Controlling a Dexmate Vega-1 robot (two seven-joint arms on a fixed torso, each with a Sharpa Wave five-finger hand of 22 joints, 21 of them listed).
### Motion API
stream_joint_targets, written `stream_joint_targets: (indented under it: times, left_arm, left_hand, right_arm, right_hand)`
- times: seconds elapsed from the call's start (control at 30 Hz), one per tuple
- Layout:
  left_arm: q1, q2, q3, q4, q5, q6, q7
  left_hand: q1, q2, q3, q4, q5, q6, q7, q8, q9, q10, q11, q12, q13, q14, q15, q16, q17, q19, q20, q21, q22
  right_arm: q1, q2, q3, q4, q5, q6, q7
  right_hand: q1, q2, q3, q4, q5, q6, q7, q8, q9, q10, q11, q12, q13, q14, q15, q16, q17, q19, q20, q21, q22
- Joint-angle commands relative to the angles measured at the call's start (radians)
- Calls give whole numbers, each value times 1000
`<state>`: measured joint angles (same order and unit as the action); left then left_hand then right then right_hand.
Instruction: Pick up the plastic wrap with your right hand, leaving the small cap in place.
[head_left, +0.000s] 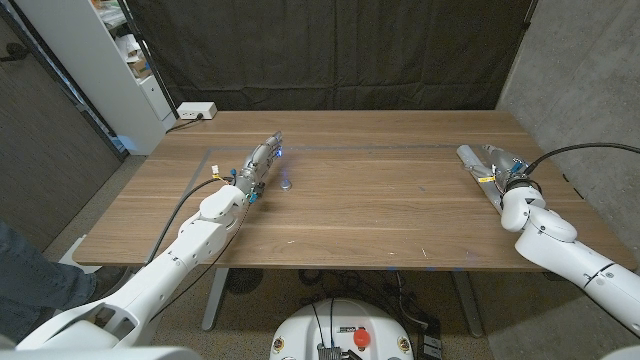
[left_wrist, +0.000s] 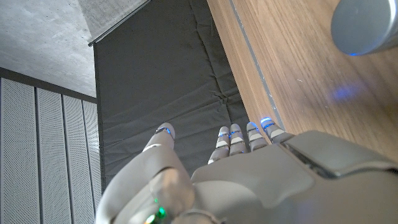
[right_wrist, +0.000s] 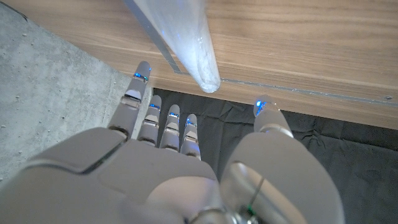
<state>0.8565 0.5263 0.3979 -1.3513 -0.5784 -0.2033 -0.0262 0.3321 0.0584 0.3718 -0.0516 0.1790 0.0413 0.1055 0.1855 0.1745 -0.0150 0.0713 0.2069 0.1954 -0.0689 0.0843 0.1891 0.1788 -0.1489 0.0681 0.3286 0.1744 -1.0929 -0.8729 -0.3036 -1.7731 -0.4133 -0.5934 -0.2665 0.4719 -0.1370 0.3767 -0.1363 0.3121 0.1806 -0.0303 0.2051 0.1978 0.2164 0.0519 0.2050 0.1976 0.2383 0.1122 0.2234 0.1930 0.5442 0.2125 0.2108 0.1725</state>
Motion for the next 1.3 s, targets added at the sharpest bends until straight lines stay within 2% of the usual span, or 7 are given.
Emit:
stream_joint_targets:
  times: [0.03,0.63,0.87,1.3]
  left_arm:
    - [-13,-9,7,20,2,1,-8]
    - [3,-10,4,14,-1,-8,-1]
    - [3,-6,6,12,2,-1,-1]
    - [5,-11,0,22,-11,-11,-11]
  left_hand:
    - [-3,8,1,-4,-1,6,-1,2,5,2,-2,7,3,2,4,2,4,6,4,-4,3]
    - [-5,9,0,-7,-1,8,-1,3,5,0,-2,6,3,1,4,2,4,6,6,-10,3]
    - [-6,9,0,-8,-1,8,-2,3,5,1,-6,7,3,2,3,2,4,7,7,-13,3]
    - [-7,11,0,-10,-1,10,-3,3,5,3,-4,7,3,2,3,2,4,9,9,-18,3]
  right_arm:
    - [14,6,-9,15,2,-17,24]
    - [32,16,-25,35,-2,-40,51]
    - [39,28,-19,47,13,-49,62]
    - [74,41,-37,62,17,-96,111]
  right_hand:
    - [6,-6,-4,1,10,9,-3,5,1,9,0,6,3,8,0,5,5,12,0,6,0]
    - [14,-4,-6,-1,23,24,-3,9,2,27,-2,10,4,33,-11,11,5,38,-1,7,-1]
    - [22,-1,-6,-2,32,45,2,15,2,47,6,15,4,50,-23,14,6,57,-1,7,-1]
    - [31,1,-7,-3,42,89,0,27,2,83,2,22,3,80,-34,21,6,88,-1,7,-1]
